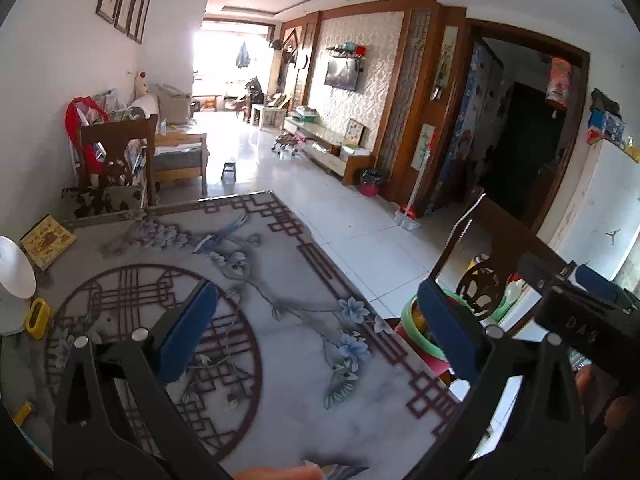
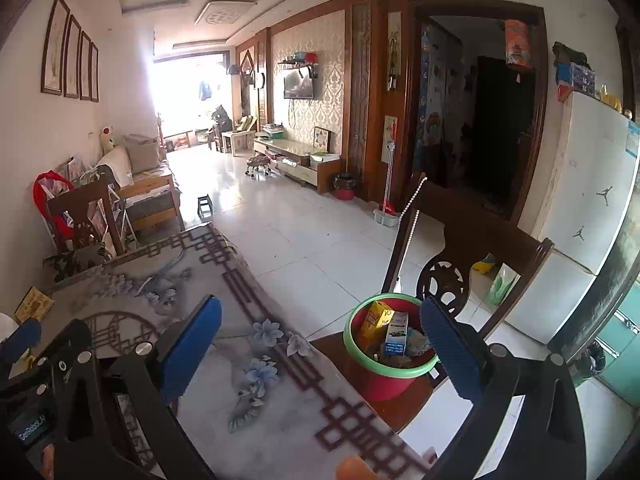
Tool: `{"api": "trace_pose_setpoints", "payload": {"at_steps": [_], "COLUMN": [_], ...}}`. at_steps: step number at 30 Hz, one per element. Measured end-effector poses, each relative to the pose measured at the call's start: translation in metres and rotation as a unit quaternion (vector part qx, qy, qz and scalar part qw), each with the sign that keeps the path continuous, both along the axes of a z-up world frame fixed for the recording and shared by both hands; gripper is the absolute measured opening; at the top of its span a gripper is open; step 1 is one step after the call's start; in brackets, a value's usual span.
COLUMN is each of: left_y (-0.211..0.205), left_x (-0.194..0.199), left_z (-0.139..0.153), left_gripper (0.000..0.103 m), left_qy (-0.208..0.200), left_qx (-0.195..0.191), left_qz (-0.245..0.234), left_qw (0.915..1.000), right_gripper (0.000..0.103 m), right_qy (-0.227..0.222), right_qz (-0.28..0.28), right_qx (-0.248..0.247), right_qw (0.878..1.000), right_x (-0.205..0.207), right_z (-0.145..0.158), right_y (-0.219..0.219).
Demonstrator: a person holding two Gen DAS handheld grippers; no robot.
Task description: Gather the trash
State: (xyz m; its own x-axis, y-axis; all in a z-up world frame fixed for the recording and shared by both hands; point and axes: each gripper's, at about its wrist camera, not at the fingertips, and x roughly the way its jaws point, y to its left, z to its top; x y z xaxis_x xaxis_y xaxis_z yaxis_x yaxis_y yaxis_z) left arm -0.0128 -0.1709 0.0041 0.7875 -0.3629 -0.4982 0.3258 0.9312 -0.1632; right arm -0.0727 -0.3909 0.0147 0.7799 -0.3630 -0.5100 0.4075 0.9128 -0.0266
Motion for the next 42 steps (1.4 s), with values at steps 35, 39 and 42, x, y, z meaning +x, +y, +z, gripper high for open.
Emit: {"api": "trace_pose_setpoints", "payload": {"at_steps": [35, 39, 42], "left_y": [0.012, 0.013, 0.013], "left_x": [-0.013, -0.012, -0.011], "left_z": [0.015, 0.013, 0.013], "left_gripper": [0.098, 0.098, 0.098], "left_qy": [-0.013, -0.010, -0.007], "left_qx": [-0.006, -0.006, -0.007], "left_qz": [-0.007, -0.006, -0.006], "left_qw": [0.9999, 0.9999, 0.9999], "right_gripper": [0.096, 0.096, 0.096], "right_qy": [-0.007, -0.007, -0.005], "right_qz": [0.006, 0.002, 0.001], "right_qx": [-0.006, -0.004, -0.003], "right_qw": [1.000, 1.000, 1.000], "right_x": [-0.013, -0.013, -0.013], "right_z": [0.012, 0.012, 0.010], "right_y": [0.029, 0.027, 0.027]}}
